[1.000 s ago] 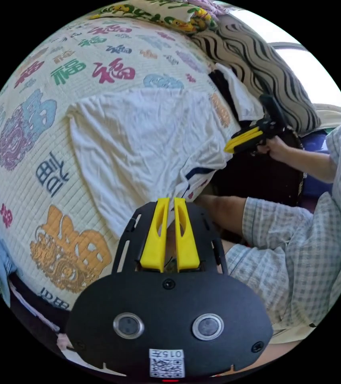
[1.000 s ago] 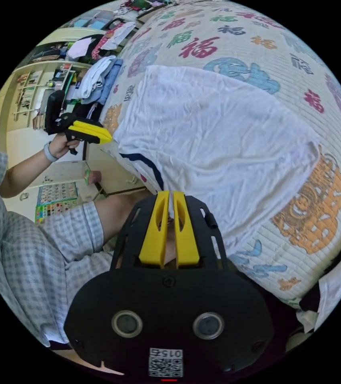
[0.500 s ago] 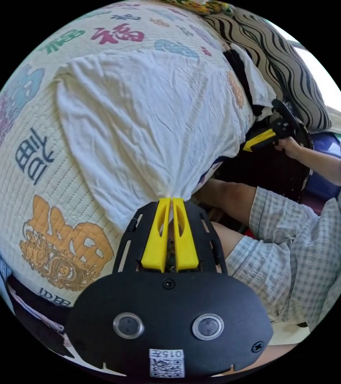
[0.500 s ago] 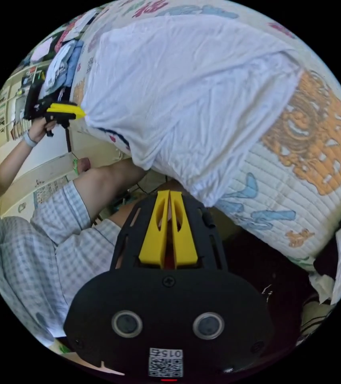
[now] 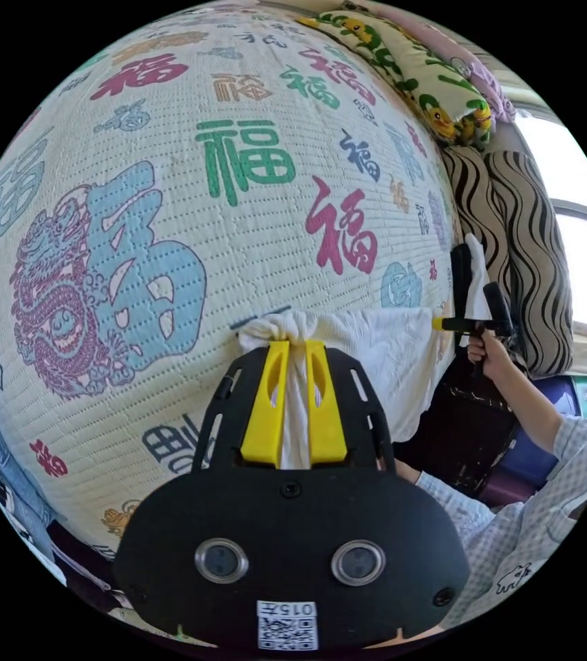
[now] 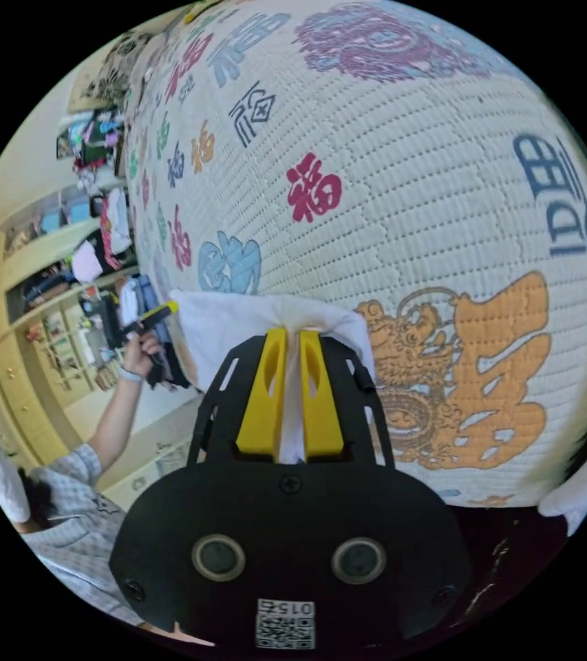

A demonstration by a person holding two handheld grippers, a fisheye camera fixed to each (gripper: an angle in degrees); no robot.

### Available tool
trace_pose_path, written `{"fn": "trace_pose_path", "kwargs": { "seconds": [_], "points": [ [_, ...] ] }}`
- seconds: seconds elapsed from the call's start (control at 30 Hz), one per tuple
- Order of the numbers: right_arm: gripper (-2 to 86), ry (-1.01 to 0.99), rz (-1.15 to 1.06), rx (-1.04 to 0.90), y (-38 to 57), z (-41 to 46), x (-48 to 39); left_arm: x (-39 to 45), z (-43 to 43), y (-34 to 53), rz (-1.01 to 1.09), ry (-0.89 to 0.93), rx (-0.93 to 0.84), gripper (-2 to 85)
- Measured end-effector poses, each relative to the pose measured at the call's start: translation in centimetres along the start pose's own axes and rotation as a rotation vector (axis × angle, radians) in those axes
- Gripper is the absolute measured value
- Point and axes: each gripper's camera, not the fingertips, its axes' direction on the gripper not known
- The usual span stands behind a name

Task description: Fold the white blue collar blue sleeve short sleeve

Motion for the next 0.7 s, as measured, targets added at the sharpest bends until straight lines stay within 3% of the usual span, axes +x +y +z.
{"fn": "trace_pose_path", "kwargs": {
  "seconds": [0.3,0.43,0.7],
  "points": [
    [6.3,0.016,0.012,0.026,0.4,-1.2,-1.8,-4.4,-2.0,3.1,-0.060,0.052,0.111,1.9],
    [8.0,0.152,-0.005,0.062,1.4,-3.5,-4.5,-6.5,-4.4,8.3,-0.133,0.080,0.230,3.1],
    [8.4,0.288,-0.422,-0.077,-2.6,0.8,-18.6,-8.8,-0.9,19.7,-0.327,0.093,0.203,7.2]
  ]
}}
